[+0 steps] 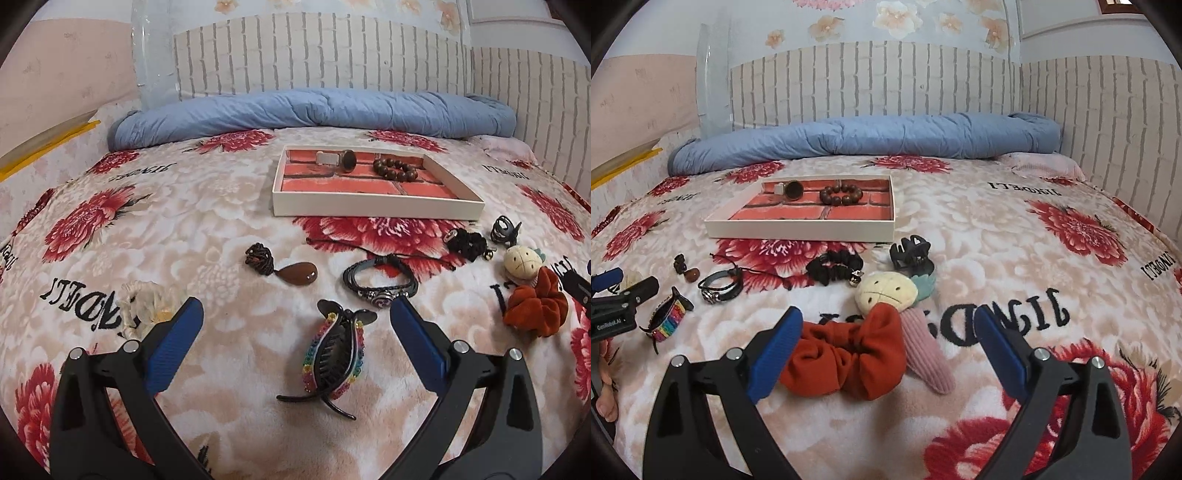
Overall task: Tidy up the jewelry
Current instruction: 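Close right gripper on orange scrunchie while left gripper moves toward rainbow claw clip, then close left gripper on rainbow claw clip while right gripper lifts the scrunchie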
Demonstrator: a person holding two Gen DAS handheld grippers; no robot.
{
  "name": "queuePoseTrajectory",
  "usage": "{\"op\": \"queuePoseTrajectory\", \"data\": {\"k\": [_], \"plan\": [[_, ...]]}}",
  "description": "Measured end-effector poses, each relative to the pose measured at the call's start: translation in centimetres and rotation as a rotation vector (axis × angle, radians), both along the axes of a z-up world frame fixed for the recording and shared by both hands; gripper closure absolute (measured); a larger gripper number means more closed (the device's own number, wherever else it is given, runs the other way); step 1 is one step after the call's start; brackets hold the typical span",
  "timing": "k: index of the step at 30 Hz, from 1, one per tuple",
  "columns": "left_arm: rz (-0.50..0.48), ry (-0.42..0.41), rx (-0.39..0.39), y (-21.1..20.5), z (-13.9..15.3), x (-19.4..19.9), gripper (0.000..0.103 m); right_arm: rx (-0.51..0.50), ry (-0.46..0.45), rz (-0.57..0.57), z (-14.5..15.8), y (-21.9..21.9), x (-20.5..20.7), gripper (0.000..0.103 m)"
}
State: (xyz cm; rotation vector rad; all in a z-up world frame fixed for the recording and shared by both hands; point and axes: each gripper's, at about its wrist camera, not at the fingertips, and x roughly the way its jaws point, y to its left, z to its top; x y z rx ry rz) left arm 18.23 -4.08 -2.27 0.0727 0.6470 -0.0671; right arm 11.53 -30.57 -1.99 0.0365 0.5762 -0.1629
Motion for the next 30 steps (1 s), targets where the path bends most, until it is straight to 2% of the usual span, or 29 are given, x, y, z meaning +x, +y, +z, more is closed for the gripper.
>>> {"op": "queuePoseTrajectory", "data": {"k": [3,5,8,16,20,24,30], "plan": [[-0.003,0.009,0.0,-0.1,-0.3,0.0,0.005,0.004,0.018,-0.004,-0.5,-0.1,0.3,0.013],[-0.005,0.018,-0.003,0.0,-0.5,0.1,0.005,0.013,0.041,-0.009,-0.9,-0.3,0.6,0.022],[-0.009,0.041,-0.01,0.0,-0.9,0.4,0.005,0.034,0.075,-0.013,-1.6,-0.7,1.2,0.027],[-0.041,0.089,-0.005,-0.6,-1.9,1.1,0.007,0.058,0.104,-0.003,-2.5,-0.9,1.7,0.032],[-0.047,0.096,0.0,-0.8,-2.0,1.2,0.011,0.062,0.118,0.006,-2.6,-0.8,1.9,0.042],[-0.04,0.136,-0.021,-0.4,-2.5,1.8,0.016,0.072,0.134,0.012,-2.9,-0.9,2.2,0.048],[-0.04,0.164,-0.021,-0.4,-3.0,2.2,0.022,0.099,0.159,0.026,-3.4,-1.1,2.7,0.069]]}}
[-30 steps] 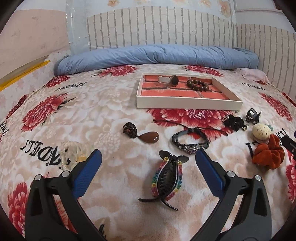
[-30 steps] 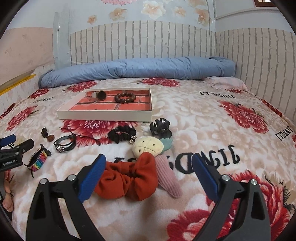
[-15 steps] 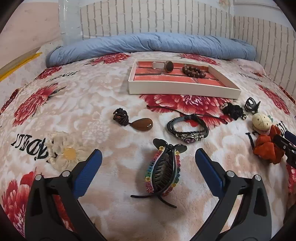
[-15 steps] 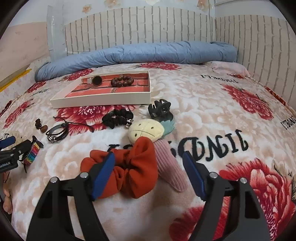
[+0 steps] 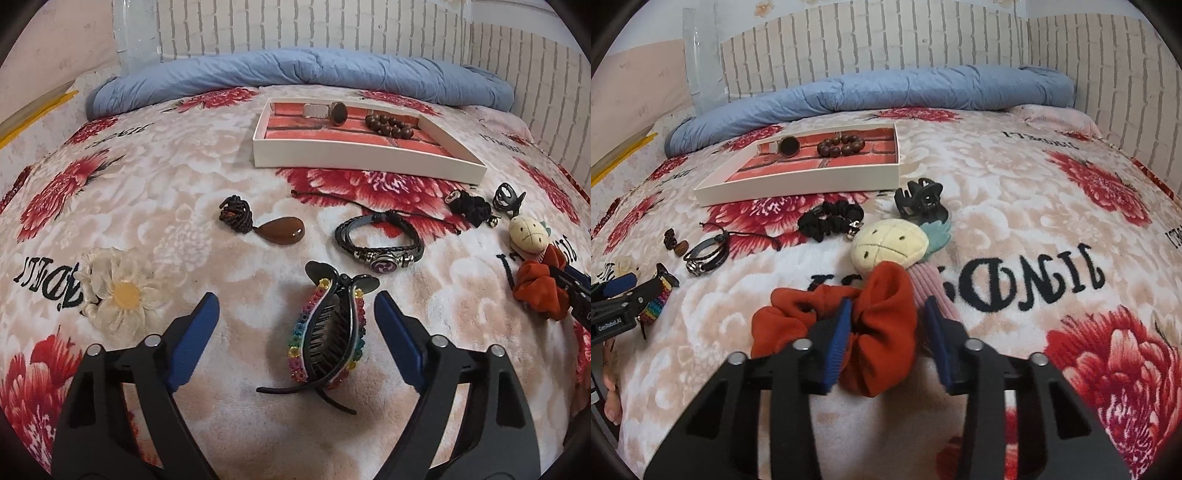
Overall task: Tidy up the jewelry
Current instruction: 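Close left gripper on rainbow claw clip while right gripper lifts the scrunchie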
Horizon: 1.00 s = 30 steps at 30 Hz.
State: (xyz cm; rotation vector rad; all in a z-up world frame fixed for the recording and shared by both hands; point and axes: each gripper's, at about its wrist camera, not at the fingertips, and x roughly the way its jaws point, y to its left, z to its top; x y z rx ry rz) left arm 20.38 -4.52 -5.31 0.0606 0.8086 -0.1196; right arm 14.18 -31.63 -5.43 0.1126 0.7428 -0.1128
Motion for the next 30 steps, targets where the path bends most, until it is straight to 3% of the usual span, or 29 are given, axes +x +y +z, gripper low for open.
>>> {"op": "queuePoseTrajectory", "data": {"k": [9,15,21,30], "plan": [[-0.021,0.047,-0.014,-0.2,-0.7,0.6,0.04,-0.009,-0.027,0.003,0.3,0.2,-0.4,0.081],[-0.052,0.039,-0.009,-0.7,-0.6,0.4,0.065,-0.041,-0.089,0.019,1.3,0.9,-1.4,0.086],[-0.052,0.047,-0.025,-0.7,-0.6,0.4,0.067,-0.078,-0.098,0.058,1.9,1.9,-1.5,0.086],[-0.046,0.018,-0.054,-0.4,1.4,0.3,0.067,-0.025,-0.138,0.088,4.0,2.1,-1.2,0.087]]}}
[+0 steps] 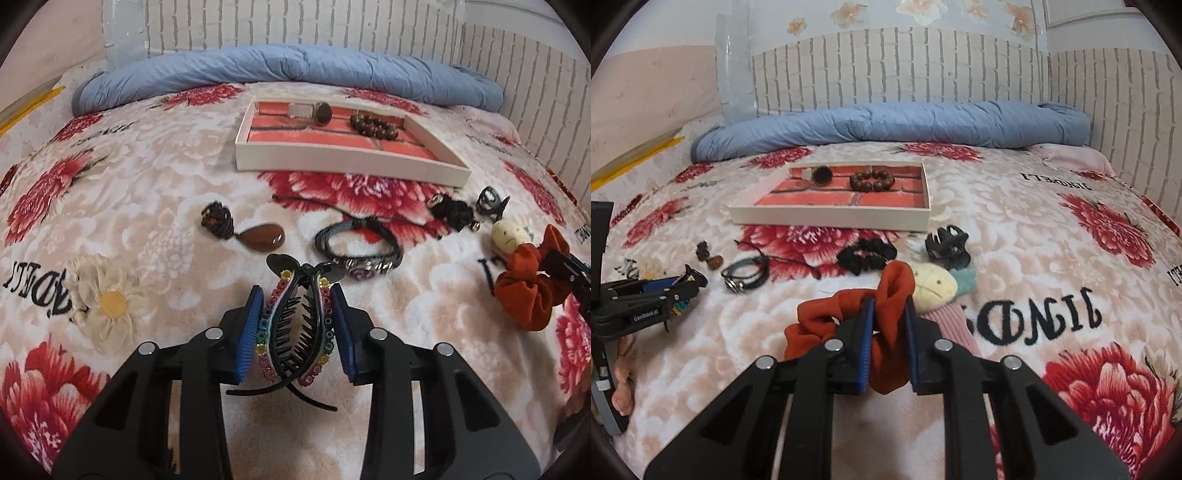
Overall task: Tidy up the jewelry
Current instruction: 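Close left gripper on rainbow claw clip while right gripper lifts the scrunchie, then carry claw clip with left gripper while right gripper carries scrunchie into tray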
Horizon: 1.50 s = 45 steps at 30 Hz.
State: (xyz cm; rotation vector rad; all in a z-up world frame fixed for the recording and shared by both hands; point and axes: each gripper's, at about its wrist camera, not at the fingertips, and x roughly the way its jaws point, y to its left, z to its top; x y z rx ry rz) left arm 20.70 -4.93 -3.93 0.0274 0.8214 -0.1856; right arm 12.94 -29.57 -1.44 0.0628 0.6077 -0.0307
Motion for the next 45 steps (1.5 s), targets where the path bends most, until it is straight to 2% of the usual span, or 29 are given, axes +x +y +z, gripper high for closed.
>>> {"op": "queuePoseTrajectory", "data": {"k": [4,11,17,23,29,33,38,42,45], "plan": [[-0.005,-0.035,-0.015,-0.1,1.8,0.6,0.067,-0.002,-0.024,0.011,1.4,0.4,1.1,0.087],[-0.003,-0.113,-0.03,-1.0,5.5,4.0,0.067,0.009,-0.06,0.017,3.7,0.8,5.0,0.087],[-0.015,-0.176,-0.057,-2.3,8.0,8.6,0.067,0.033,-0.094,0.001,5.3,0.7,10.6,0.087],[-0.011,-0.206,-0.088,-3.1,9.0,14.7,0.067,0.073,-0.119,-0.026,6.1,0.0,16.7,0.087],[0.0,-0.204,-0.13,-3.6,8.6,20.5,0.067,0.127,-0.112,-0.068,4.8,-1.4,22.0,0.087],[-0.003,-0.211,-0.113,-4.2,7.7,23.2,0.067,0.093,-0.097,-0.084,3.6,-1.6,24.3,0.087],[0.001,-0.164,-0.122,-4.4,4.9,26.0,0.067,0.072,-0.054,-0.085,1.5,-1.8,26.6,0.087],[-0.021,-0.129,-0.068,-5.1,3.2,27.0,0.067,0.031,-0.017,-0.075,0.3,-1.2,27.8,0.087],[-0.035,-0.113,-0.061,-5.1,2.7,27.4,0.067,0.001,0.002,-0.076,-0.1,-1.0,28.3,0.087]]}}
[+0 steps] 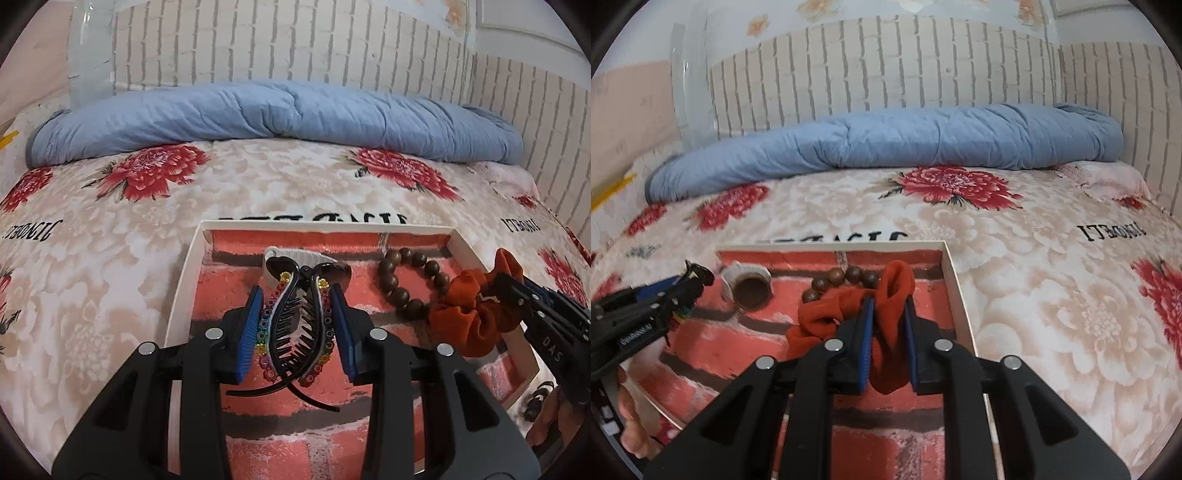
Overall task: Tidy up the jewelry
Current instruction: 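Carry claw clip with left gripper while right gripper carries scrunchie into tray, then open both grippers to release clip and scrunchie, then lift away from tray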
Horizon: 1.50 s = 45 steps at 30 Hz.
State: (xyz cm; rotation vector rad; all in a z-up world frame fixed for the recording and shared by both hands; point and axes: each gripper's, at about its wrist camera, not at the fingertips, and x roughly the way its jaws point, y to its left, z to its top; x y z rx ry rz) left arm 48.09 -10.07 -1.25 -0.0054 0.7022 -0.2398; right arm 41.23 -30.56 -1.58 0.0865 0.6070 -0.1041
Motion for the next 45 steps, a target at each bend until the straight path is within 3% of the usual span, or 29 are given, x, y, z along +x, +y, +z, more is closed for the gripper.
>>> {"op": "queuePoseTrajectory", "data": {"k": [17,40,42,45], "plan": [[-0.017,0.102,0.016,0.0,-2.6,1.0,0.067,-0.005,0.096,-0.02,-2.2,-0.4,1.5,0.087],[0.018,0.112,0.04,0.3,-3.2,1.4,0.063,0.007,0.112,-0.016,-2.6,-0.5,1.7,0.083],[0.02,0.106,0.041,0.3,-3.1,1.3,0.062,0.01,0.108,-0.015,-2.5,-0.5,1.6,0.082],[0.019,0.095,0.04,0.3,-2.7,1.0,0.057,0.013,0.108,-0.013,-2.3,-0.3,1.5,0.071]]}}
